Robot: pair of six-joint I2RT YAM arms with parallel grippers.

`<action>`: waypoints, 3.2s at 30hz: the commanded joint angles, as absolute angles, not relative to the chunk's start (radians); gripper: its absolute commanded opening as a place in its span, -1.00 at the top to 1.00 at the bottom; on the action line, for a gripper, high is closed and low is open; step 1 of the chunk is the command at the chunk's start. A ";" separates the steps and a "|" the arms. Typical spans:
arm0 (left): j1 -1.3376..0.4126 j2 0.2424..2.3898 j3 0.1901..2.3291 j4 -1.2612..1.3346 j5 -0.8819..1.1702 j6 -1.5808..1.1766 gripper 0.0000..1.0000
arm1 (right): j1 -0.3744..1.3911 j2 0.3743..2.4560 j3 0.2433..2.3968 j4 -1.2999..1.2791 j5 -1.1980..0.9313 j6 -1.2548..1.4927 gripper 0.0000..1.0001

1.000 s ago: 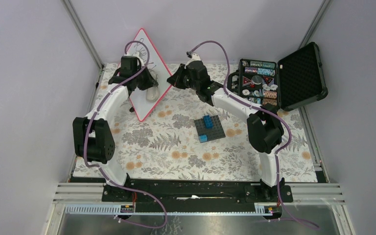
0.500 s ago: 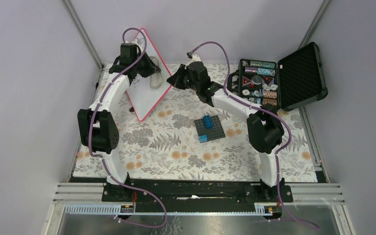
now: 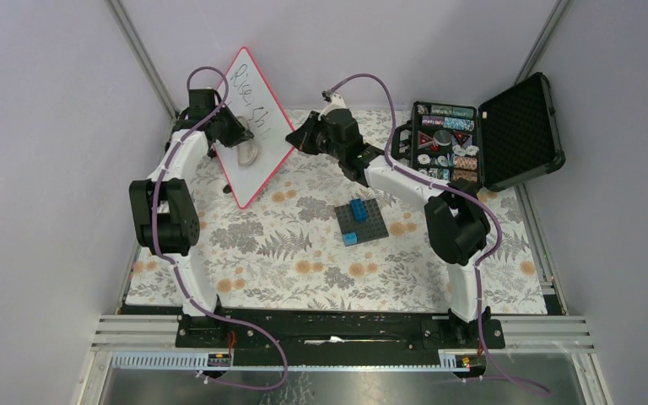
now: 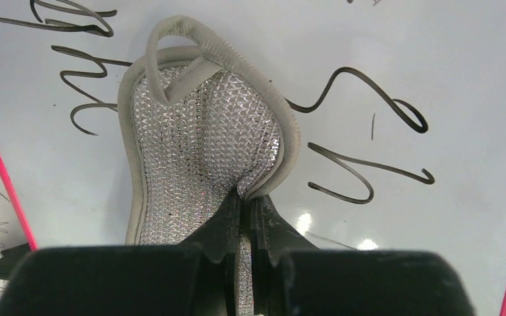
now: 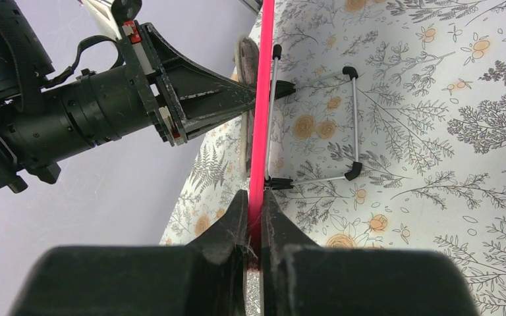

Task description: Erase the whiteboard

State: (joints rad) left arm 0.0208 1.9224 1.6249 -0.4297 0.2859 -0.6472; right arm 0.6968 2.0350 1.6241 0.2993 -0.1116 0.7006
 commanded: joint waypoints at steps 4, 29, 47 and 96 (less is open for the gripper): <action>-0.156 1.912 1.637 -0.328 0.420 -0.539 1.00 | 0.799 2.023 1.631 0.354 -0.233 0.587 1.00; 0.053 2.063 1.726 -0.423 0.407 -0.632 1.00 | 0.802 2.031 1.650 0.325 -0.222 0.578 1.00; -0.133 1.928 1.738 -0.357 0.306 -0.551 1.00 | 0.807 2.022 1.656 0.324 -0.224 0.571 1.00; 0.055 2.180 1.800 -0.308 0.309 -0.731 1.00 | 0.807 2.036 1.778 0.121 -0.360 0.479 1.00</action>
State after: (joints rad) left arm -0.0257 2.0647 1.8637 -0.2192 0.3077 -0.6926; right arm 0.7109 2.0361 1.7195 0.1017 -0.0937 0.6392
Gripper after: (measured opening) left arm 0.044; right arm 0.064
